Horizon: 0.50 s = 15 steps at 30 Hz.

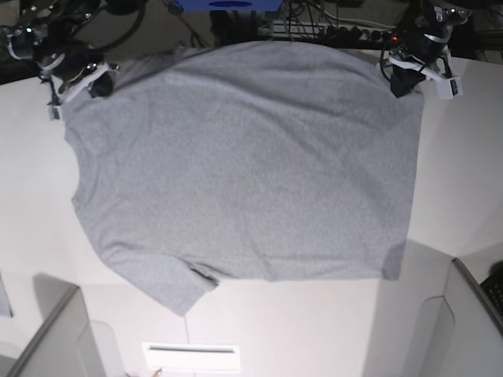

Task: Fold the T-shirt properly
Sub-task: 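Drag the held shirt edge toward the arm bases with both grippers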

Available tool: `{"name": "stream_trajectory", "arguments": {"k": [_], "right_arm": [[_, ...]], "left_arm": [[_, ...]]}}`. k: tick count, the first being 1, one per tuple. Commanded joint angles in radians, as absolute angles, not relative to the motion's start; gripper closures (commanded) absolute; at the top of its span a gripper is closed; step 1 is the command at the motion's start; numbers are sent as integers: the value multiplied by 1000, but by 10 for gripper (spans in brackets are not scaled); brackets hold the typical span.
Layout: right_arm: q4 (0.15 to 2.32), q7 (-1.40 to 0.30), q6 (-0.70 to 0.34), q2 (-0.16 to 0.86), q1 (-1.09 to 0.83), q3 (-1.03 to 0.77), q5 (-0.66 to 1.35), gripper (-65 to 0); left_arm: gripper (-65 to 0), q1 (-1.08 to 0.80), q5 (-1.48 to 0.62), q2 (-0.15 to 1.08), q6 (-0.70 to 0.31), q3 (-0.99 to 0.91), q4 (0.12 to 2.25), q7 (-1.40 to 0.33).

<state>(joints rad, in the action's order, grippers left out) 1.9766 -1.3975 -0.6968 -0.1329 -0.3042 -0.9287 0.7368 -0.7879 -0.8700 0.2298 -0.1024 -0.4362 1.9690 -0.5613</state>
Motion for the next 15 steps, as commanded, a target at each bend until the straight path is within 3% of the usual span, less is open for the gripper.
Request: {"name": "stream_trajectory", "arguments": {"k": [1, 5, 15], "right_arm": [[1994, -1385, -698, -122, -302, -955, 788, 0], [1995, -1385, -698, -91, -298, -978, 874, 0], [1988, -1385, -585, -87, -214, -975, 915, 0]], "left_arm": [[0, -791, -881, 237, -108, -443, 1988, -541], [0, -756, -881, 237, -108, -443, 1989, -541], [0, -679, -883, 237, -108, -443, 1986, -542]]}}
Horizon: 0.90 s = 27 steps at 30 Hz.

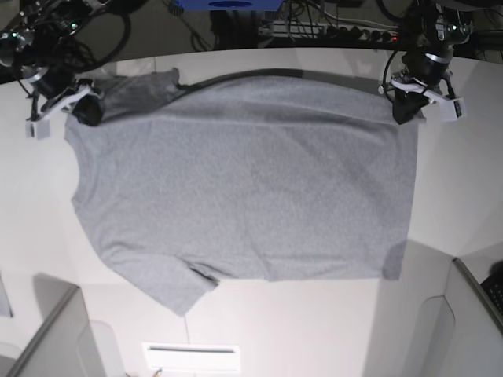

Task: Fold the T-shirt properly
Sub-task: 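Drag the held shirt edge toward the arm bases with both grippers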

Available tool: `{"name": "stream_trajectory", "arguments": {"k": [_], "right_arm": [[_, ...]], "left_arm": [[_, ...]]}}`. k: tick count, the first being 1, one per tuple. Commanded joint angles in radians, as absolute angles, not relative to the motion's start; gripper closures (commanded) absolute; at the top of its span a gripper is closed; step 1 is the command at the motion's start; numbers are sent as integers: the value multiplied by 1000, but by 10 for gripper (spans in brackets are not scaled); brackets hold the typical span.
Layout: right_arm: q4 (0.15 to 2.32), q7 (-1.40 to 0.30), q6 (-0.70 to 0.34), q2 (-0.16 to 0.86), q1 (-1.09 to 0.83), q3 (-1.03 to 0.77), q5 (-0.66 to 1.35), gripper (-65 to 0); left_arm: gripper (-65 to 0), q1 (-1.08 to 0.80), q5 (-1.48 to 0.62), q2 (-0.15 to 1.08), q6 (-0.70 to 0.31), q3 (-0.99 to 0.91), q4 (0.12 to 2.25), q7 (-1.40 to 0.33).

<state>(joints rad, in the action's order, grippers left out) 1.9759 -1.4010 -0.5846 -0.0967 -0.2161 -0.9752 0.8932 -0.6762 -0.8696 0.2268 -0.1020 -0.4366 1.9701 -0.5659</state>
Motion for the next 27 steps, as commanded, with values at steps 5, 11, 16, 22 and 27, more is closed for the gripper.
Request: {"name": "stream_trajectory", "arguments": {"k": [5, 11, 16, 22, 27], "right_arm": [[1923, -1385, -526, -87, -154, -974, 915, 0], [1847, -1368, -458, -58, -114, -878, 915, 0], [1771, -1307, -440, -51, -91, -869, 915, 0], [1739, -1299, -440, -25, -48, -868, 915, 0], [1644, -1291, -440, -4, 2, -828, 875, 0]], "left_arm": [[0, -641, -880, 240, -108, -443, 1980, -544], [0, -585, -875, 243, -105, -443, 1968, -565], [0, -473, -874, 243, -104, -453, 1919, -763], [0, -421, -797, 242, -104, -449, 1900, -779], [0, -378, -676, 236, -104, -443, 1899, -782]]}}
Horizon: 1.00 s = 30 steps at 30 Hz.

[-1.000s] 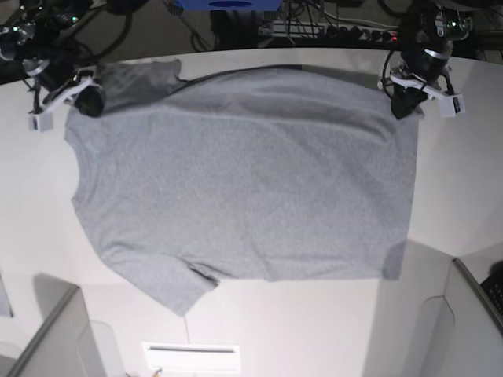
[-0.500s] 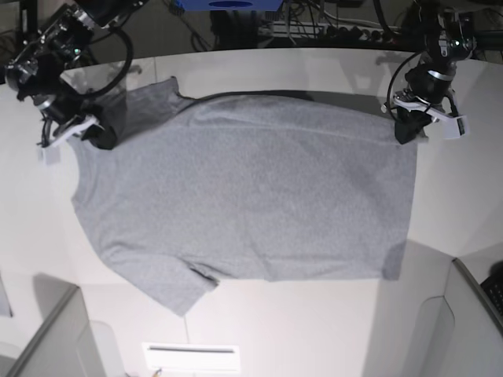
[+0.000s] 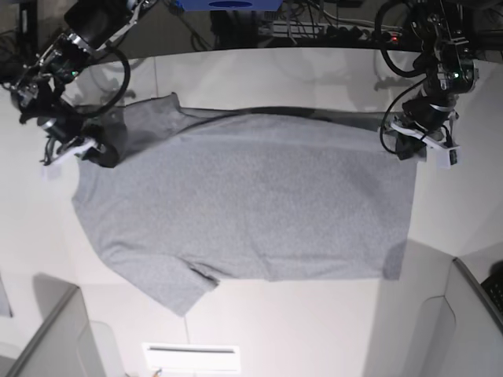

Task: Fold the T-shirt properly
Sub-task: 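Drag the held shirt edge toward the arm bases with both grippers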

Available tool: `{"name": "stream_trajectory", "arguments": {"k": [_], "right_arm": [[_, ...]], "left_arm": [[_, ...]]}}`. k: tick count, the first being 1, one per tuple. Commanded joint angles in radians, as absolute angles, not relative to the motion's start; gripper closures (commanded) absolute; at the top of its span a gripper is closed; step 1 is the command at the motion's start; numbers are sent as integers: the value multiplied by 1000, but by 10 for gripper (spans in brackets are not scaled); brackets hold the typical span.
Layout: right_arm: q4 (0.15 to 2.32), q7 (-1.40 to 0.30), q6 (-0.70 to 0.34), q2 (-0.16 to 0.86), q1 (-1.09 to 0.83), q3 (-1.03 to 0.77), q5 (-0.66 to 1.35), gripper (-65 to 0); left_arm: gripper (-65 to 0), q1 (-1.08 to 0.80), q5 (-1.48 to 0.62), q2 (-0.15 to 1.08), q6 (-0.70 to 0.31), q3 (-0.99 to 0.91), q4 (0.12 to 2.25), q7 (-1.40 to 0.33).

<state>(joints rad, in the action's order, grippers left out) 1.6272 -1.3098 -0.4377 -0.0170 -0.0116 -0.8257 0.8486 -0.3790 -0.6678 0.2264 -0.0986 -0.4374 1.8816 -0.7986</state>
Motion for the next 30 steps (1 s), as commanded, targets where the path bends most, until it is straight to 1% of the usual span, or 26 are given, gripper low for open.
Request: {"name": "stream_trajectory", "arguments": {"k": [1, 7, 12, 16, 22, 30], "right_arm": [[1630, -1291, -440, -2, 8, -814, 854, 0], [1616, -1208, -440, -2, 15, -725, 817, 0], [1610, -1201, -440, -1, 28, -696, 816, 0], [1610, -1199, -440, 2, 54, -696, 814, 0], [1546, -1201, -440, 21, 96, -696, 762, 0], [1527, -1205, -440, 22, 105, -697, 740, 0]], "left_arm": [[0, -372, -674, 236, -104, -443, 1899, -782], [0, -334, -668, 240, -104, -443, 1857, -782], [0, -328, -668, 245, -105, -443, 1778, -782], [0, -311, -667, 245, -107, -435, 1765, -782], [0, -275, -667, 286, -107, -337, 1732, -782], [0, -245, -667, 286, -107, -334, 1689, -780]]}}
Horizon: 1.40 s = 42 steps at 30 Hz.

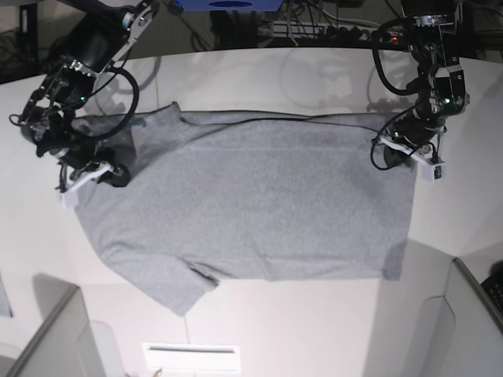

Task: Fold the T-shirt properly
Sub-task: 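Drag the held shirt edge toward the arm bases with both grippers, then open both grippers and lift them off the shirt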

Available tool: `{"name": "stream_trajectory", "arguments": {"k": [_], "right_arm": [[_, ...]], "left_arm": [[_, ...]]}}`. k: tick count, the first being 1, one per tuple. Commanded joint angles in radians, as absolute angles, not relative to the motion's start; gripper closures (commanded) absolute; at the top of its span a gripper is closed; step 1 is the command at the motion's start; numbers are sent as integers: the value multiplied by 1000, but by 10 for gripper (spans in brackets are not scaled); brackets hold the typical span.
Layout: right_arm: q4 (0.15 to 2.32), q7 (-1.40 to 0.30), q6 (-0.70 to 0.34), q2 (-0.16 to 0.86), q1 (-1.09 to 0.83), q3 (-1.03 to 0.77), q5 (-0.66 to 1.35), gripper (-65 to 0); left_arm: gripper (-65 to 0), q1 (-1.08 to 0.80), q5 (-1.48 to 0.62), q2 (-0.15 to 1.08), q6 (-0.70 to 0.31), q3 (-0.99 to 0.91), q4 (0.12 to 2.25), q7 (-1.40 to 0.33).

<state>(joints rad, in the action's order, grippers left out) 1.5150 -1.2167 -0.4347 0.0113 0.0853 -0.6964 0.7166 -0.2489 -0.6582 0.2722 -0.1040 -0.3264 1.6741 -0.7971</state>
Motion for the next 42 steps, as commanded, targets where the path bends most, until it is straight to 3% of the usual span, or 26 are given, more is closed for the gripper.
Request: {"name": "stream_trajectory", "arguments": {"k": [1, 3, 5, 7, 8, 10, 14, 17, 21, 25, 39, 42], "right_arm": [[1527, -1205, -440, 22, 105, -697, 740, 0], [1527, -1205, -440, 22, 105, -704, 740, -33], [1535, -1205, -440, 22, 102, -707, 740, -201], [1538, -1199, -440, 22, 90, -707, 745, -308], [1546, -1198, -440, 22, 85, -708, 745, -326], [1590, -1175, -440, 19, 61, -716, 742, -314], [1756, -1101, -438, -45, -24, -812, 742, -234], [1877, -1078, -438, -101, -87, -889, 742, -209], [1922, -1082, -438, -120, -153, -955, 746, -209], [1922, -1081, -438, -131, -208, -1035, 748, -207], [1848, -1081, -443, -133, -268, -1099, 748, -215], [1839, -1084, -443, -133, -268, -1099, 748, -215]], "left_arm": [[0, -245, -667, 286, -107, -334, 1685, -780], [0, -245, -667, 286, -107, -334, 1685, -779], [0, -245, -667, 286, -107, -335, 1687, -777], [0, -245, -667, 286, -107, -335, 1692, -776], [-53, -245, -667, 286, -107, -335, 1693, -776], [-222, -243, -667, 286, -107, -340, 1693, -773], [-525, -248, -674, 274, -107, -444, 1738, -773], [-650, -260, -676, 219, -108, -545, 1805, -776], [-650, -343, -696, 142, -137, -651, 1899, -776], [-650, -446, -771, 101, -268, -731, 1897, -776], [-650, -444, -780, 68, -349, -816, 1702, -776], [-535, -433, -780, 68, -349, -814, 1666, -776]]}}
